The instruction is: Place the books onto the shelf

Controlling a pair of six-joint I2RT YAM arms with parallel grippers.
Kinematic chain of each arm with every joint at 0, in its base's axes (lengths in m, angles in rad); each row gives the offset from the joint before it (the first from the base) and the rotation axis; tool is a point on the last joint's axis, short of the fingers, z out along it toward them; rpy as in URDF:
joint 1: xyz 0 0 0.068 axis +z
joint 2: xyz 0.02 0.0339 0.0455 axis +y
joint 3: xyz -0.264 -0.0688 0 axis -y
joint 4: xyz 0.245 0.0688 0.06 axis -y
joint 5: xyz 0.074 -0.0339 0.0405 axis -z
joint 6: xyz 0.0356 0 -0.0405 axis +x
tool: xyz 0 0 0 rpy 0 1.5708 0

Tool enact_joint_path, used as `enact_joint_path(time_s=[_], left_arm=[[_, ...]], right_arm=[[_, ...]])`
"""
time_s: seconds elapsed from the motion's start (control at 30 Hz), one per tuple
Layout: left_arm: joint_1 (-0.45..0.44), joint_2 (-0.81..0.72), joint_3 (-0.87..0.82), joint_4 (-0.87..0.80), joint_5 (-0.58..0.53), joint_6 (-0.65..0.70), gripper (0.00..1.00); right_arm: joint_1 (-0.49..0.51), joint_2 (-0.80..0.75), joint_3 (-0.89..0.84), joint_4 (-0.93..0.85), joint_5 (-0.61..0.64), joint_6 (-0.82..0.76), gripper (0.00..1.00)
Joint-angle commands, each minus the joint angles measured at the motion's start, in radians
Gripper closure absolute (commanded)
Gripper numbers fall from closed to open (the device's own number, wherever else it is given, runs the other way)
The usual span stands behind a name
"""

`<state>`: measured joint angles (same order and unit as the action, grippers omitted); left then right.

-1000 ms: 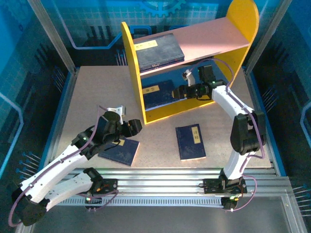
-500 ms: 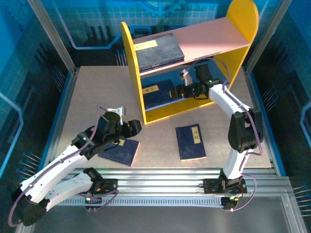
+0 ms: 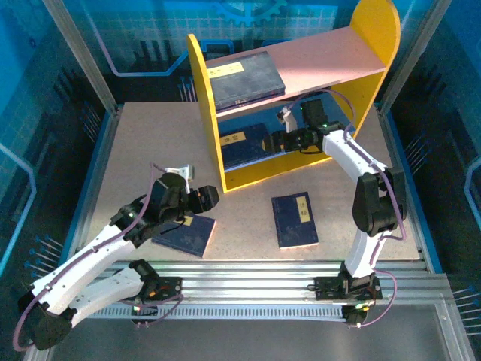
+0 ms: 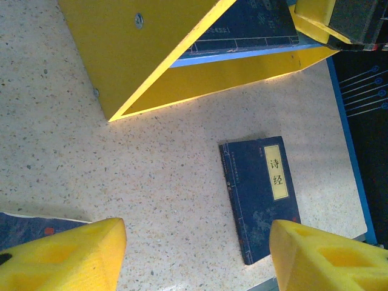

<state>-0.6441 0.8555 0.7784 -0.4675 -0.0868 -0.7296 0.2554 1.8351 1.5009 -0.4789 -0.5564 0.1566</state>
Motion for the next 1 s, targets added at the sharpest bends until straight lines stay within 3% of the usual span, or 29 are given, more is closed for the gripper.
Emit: enact_joint_path(time_s=[0.0,0.17,0.4,0.77,0.87,0.97], left_arm=[[0.002,0.001,0.025,-0.019,-0.016,0.019,0.35],[0.001,0.009,0.015,0.007,-0.008,0.007,0.35],[-0.004,0.077,-0.118,0.214,0.052,-0.117,0.36],[-0.166,0.375,-0.12,0.433,0.035,-0.229,0.36],[-0.194,0.486,-0.096,0.504,0.077,-0.25,0.37],[-0.21,0.583,-0.072,0.577,0.124,-0.271,0.38]], right_arm=[[0.006,-0.014,0.004,-0.005,-0.005,0.011,0.36],[-0.039,-0.102,-0.043,0.028,0.019,0.035,0.34],[-0.04,-0.286,-0.123,-0.102,0.231,-0.007,0.32],[-0.05,-0.59,-0.664,-0.039,0.445,0.198,0.33],[-0.05,-0.58,-0.685,-0.1,0.542,0.208,0.35],[-0.056,-0.544,-0.691,-0.138,0.56,0.22,0.37]])
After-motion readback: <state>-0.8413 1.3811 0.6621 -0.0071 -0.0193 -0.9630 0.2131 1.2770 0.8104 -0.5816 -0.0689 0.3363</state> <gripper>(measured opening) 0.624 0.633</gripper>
